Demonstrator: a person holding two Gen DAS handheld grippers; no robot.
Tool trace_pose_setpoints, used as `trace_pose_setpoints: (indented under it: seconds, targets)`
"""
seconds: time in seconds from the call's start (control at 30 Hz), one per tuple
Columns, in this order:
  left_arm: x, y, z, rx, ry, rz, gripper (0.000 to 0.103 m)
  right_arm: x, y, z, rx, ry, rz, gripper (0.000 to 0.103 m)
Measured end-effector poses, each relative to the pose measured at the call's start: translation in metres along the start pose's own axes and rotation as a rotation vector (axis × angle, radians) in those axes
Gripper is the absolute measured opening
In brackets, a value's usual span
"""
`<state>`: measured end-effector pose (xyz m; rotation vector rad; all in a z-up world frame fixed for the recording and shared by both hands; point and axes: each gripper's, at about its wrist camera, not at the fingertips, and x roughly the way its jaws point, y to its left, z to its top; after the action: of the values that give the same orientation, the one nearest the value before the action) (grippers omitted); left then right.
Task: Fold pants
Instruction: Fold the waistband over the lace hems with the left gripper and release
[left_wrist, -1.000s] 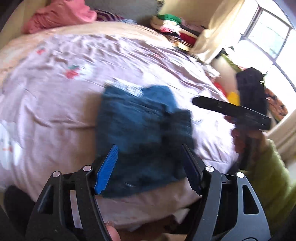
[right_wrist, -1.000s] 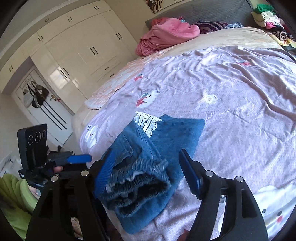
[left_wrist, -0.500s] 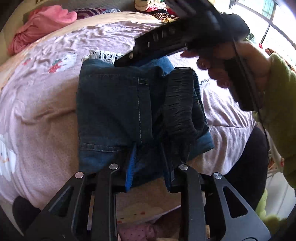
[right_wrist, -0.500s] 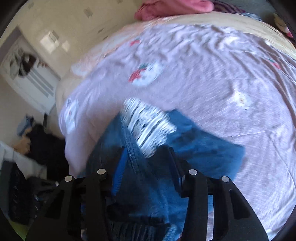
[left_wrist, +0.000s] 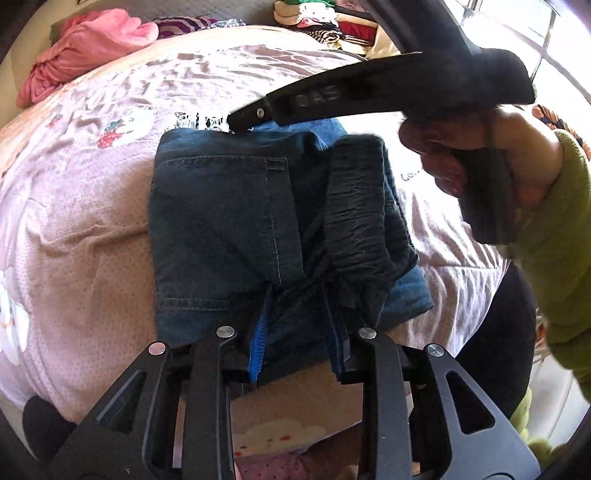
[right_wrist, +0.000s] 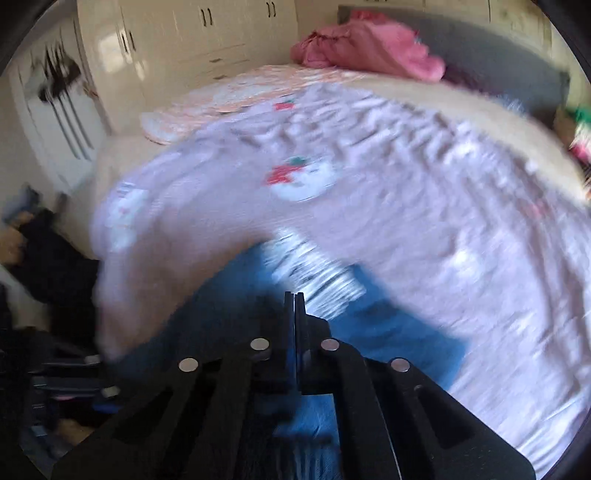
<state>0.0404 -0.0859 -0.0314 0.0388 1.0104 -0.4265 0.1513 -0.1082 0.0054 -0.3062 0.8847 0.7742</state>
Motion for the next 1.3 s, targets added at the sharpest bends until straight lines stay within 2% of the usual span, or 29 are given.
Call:
trace_pose_setpoints:
  seconds: [0.13, 0.23, 0.33, 0.47, 0.5, 0.6, 0.67, 0.77, 0.83, 1.1, 1.3]
  targets:
    - [0.01, -0.003, 0.003, 0.016, 0.01, 0.016, 0.021, 0.024, -0.017, -0.003, 0.021, 0.029, 0.003, 0.0]
    - [0.014, -0.003, 0.004, 0.021, 0.013, 0.017, 0.022, 0.026, -0.022, -0.009, 0.029, 0.019, 0.015, 0.0]
    - [0.017, -0.002, 0.006, 0.018, 0.013, 0.013, 0.022, 0.001, -0.025, -0.01, 0.071, -0.046, 0.028, 0.0]
    - [0.015, -0.001, 0.005, 0.019, 0.006, 0.013, 0.022, -0.04, -0.011, -0.019, 0.04, -0.114, 0.034, 0.002]
    - [0.014, -0.001, 0.004, 0.018, 0.004, 0.013, 0.022, -0.047, -0.006, -0.022, 0.035, -0.12, 0.044, 0.005]
    - [0.011, -0.004, 0.001, 0.023, 0.0, 0.021, 0.022, -0.053, 0.005, -0.031, 0.018, -0.1, 0.07, 0.027]
    - [0.009, -0.005, -0.002, 0.026, -0.003, 0.024, 0.022, -0.044, 0.008, -0.036, 0.011, -0.058, 0.068, 0.027]
    - [0.008, -0.006, -0.004, 0.023, -0.006, 0.022, 0.022, -0.019, 0.006, -0.045, 0.003, 0.042, -0.007, 0.027]
    - [0.009, -0.005, -0.005, 0.025, -0.003, 0.016, 0.022, -0.006, 0.001, -0.051, 0.005, 0.071, -0.025, 0.027]
    - [0.014, -0.001, -0.001, 0.028, -0.014, 0.004, 0.023, 0.009, -0.012, -0.056, 0.079, 0.065, -0.028, 0.03]
    - [0.005, -0.001, -0.004, 0.032, -0.033, -0.006, 0.025, -0.011, -0.017, -0.054, 0.194, 0.017, -0.012, 0.033]
